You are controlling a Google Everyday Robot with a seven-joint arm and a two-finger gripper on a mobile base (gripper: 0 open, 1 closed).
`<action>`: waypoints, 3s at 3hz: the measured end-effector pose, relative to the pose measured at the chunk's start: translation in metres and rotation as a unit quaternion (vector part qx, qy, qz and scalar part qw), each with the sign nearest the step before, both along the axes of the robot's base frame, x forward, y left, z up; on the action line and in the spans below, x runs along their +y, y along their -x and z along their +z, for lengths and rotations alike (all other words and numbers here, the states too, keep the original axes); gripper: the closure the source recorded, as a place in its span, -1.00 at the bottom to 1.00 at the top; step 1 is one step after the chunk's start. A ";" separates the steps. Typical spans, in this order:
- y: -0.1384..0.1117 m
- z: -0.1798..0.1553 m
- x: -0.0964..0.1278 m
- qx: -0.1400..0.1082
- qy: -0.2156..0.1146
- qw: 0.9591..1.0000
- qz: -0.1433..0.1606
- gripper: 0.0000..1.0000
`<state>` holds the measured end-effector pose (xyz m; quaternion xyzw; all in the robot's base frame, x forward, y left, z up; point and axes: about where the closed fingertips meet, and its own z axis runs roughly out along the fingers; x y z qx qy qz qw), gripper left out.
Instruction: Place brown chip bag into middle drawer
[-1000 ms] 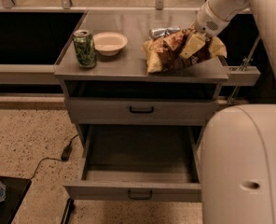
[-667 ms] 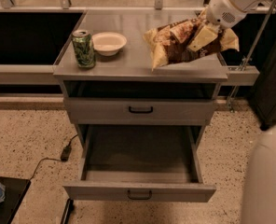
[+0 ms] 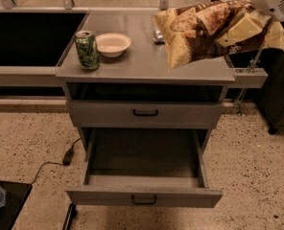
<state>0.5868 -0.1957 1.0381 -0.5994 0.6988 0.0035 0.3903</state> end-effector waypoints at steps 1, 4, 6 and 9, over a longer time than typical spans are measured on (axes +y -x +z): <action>0.000 -0.001 0.000 0.001 0.001 1.000 0.000 1.00; 0.066 -0.127 -0.076 0.056 -0.008 0.994 -0.093 1.00; 0.073 -0.226 -0.104 0.117 -0.009 0.986 -0.121 1.00; 0.072 -0.407 -0.012 0.262 -0.078 0.962 -0.012 1.00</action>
Offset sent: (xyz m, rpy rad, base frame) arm -0.0207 -0.0152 -0.0773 0.0136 0.1303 -0.0096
